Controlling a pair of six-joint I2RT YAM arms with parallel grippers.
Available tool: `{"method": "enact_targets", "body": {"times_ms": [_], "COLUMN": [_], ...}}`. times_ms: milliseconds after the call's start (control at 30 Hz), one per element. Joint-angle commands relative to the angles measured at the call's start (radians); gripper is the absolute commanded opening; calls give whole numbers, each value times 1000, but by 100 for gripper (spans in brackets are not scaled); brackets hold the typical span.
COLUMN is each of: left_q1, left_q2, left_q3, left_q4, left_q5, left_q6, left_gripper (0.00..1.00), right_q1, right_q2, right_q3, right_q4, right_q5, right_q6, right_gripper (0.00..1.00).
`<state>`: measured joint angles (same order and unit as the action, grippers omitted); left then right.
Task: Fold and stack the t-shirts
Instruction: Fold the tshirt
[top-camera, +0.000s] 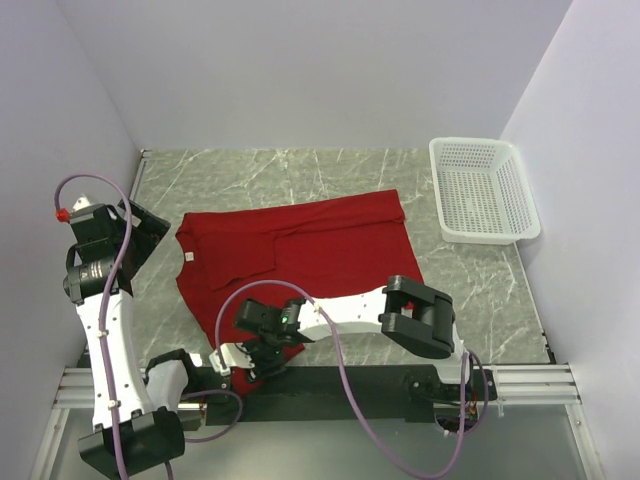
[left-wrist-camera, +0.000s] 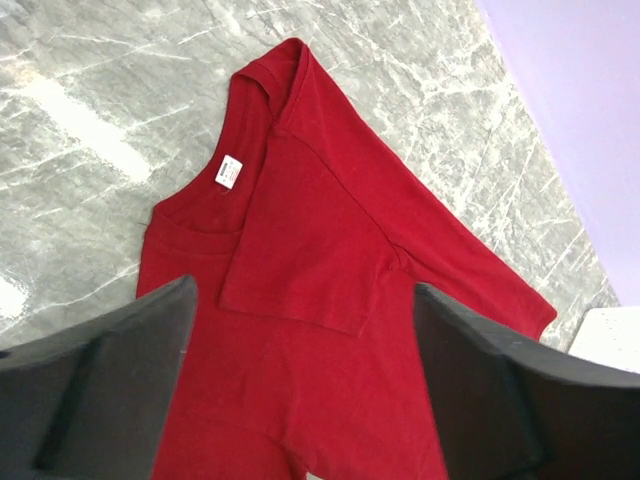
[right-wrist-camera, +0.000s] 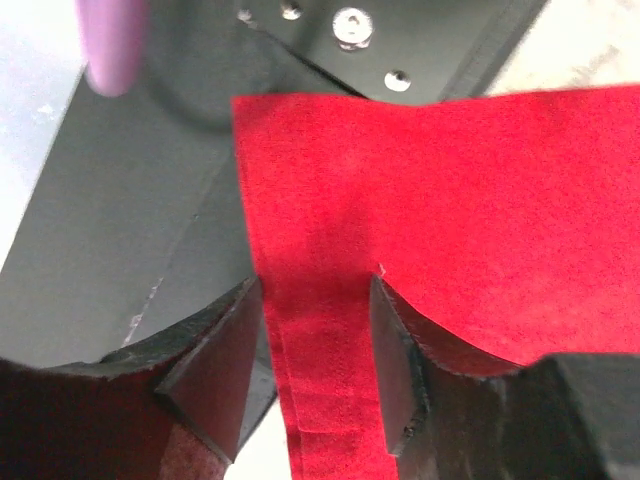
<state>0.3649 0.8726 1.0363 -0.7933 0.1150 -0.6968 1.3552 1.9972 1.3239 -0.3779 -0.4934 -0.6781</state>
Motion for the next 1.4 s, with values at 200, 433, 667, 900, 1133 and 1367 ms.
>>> {"method": "enact_targets", "body": {"times_ms": [200,433,667,900,1133,1367], "left_q1": [-24,-84,-190,-297,-454,-511], "left_q2": [-9,11,58,104,54,-15], "left_q3": [73,107,119,47,-77,-94], "left_q4": [-4,55,209,255,138,-7], "left_q5": [-18,97,311,606,543,485], "left_q6": [60,216,440,739,1090,1235], "left_gripper": [97,93,93,93,94,93], "right_q1": [1,-132,-326,-415,-470,-490], "right_q2": [29,-47,-8,92,172,232], "right_q3": [20,49,172,222,213,196], "right_q4": [28,33,-7,121,315,447], "right_q5": [76,-101,-401,-668,-792,-856], "right_q6": [71,179,357,624,900,1035], "right_gripper": [28,5,0,0,0,0]}}
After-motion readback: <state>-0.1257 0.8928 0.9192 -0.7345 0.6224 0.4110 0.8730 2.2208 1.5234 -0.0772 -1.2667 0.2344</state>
